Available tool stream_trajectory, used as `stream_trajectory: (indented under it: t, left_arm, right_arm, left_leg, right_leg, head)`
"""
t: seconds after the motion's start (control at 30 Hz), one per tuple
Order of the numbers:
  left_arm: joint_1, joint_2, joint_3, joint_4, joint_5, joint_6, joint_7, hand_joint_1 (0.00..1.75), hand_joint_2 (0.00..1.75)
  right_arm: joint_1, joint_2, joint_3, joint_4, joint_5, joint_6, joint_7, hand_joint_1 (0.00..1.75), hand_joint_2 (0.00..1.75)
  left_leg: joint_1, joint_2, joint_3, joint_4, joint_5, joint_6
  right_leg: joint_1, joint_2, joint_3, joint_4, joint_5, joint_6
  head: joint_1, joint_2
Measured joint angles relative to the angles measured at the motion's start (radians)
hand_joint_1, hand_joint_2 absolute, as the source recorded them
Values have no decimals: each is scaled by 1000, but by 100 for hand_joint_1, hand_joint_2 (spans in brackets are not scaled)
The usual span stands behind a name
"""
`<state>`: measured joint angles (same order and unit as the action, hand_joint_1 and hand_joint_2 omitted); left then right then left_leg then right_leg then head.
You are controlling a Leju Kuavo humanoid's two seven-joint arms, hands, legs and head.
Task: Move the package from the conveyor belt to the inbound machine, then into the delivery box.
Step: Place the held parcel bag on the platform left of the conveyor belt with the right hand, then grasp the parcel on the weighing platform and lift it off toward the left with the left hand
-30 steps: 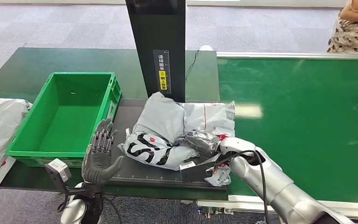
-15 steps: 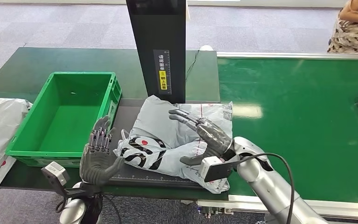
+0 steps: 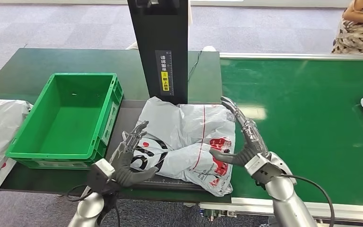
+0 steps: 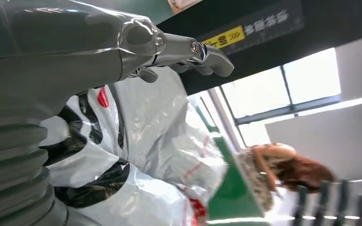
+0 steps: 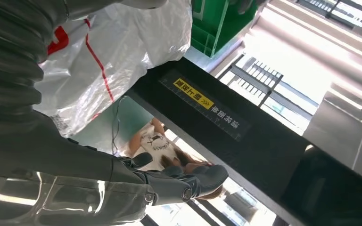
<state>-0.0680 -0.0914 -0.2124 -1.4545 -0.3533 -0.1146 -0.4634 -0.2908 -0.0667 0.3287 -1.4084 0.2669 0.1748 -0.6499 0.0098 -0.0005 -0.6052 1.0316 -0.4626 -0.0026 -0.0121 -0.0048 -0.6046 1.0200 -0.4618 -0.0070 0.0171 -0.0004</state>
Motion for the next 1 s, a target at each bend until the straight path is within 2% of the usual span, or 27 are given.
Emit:
stream_trajectory:
  t: [0.1, 0.37, 0.4, 0.5, 0.53, 0.87, 1.0]
  left_arm:
    - [-63, 6, -41, 68, -136, 53, 67, 0, 175]
    - [-164, 38, -153, 226, -556, 166, 346, 0, 175]
    - [-169, 41, -161, 238, -584, 170, 364, 10, 175]
    - [-180, 47, -172, 261, -621, 180, 377, 141, 175]
    - [-181, 50, -173, 266, -626, 183, 375, 175, 175]
    - [-182, 61, -173, 281, -650, 194, 344, 175, 175]
    - [-176, 61, -151, 281, -560, 277, 222, 175, 175]
  right_arm:
    - [39, 12, -37, -21, -7, 26, 9, 0, 175]
    - [133, 38, -98, -55, 6, 65, 3, 0, 175]
    - [138, 41, -103, -56, 6, 68, 3, 0, 175]
    - [148, 48, -117, -59, 6, 72, 2, 0, 175]
    - [152, 50, -121, -60, 6, 73, 2, 0, 175]
    - [176, 58, -146, -71, 6, 76, 2, 0, 175]
    - [204, 59, -167, -84, 3, 76, 2, 0, 175]
  left_leg:
    - [0, 0, 0, 0, 0, 0]
    - [0, 0, 0, 0, 0, 0]
    - [0, 0, 0, 0, 0, 0]
    - [0, 1, 0, 0, 0, 0]
    - [0, 1, 1, 0, 0, 0]
    - [0, 1, 1, 0, 0, 0]
    - [0, 1, 1, 0, 1, 0]
  right_leg:
    - [0, 0, 0, 0, 0, 0]
    - [0, 0, 0, 0, 0, 0]
    - [0, 1, 0, 0, 0, 0]
    - [0, 1, 1, 0, 0, 0]
    - [0, 1, 1, 0, 0, 0]
    - [0, 0, 1, 0, 0, 0]
    - [0, 0, 2, 0, 0, 0]
  head:
    - [0, 0]
    - [0, 0]
    - [0, 0]
    - [0, 0]
    - [0, 0]
    - [0, 0]
    - [0, 0]
